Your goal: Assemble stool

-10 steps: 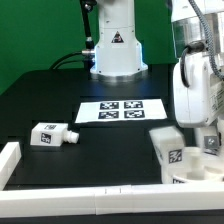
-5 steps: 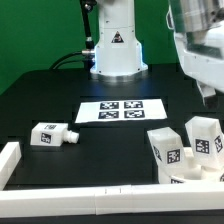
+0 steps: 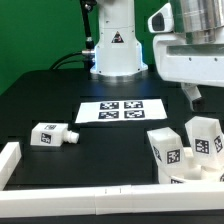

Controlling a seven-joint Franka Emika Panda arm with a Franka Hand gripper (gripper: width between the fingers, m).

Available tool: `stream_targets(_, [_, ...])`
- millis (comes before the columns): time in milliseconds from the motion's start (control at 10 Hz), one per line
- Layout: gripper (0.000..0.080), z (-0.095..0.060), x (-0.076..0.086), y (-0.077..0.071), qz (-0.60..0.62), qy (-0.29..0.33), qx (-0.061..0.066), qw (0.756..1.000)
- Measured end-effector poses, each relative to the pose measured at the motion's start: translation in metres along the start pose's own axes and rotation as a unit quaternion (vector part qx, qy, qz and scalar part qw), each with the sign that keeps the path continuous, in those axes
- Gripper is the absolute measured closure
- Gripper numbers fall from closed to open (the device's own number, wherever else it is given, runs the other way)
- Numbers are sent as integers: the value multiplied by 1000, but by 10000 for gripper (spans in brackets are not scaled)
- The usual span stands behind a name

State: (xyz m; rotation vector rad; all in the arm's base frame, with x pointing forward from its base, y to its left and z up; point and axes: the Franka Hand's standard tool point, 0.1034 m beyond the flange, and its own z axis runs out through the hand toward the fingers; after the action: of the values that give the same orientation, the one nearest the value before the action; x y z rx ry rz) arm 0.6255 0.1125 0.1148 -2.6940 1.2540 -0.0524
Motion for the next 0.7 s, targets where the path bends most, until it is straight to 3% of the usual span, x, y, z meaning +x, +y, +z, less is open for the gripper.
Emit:
stream_targets(100, [151,-1,1,0,-97,2,-4,995])
stream_targets(200, [151,-1,0,3,-198,-6,-18,980])
stream_targets(500, [151,-2,5,5,-276,1,-23,961])
stream_targets(600, [151,-2,6,6,-338,3,-33,941])
stream_targets(700, [151,1,4,6,-449,3,-51,892])
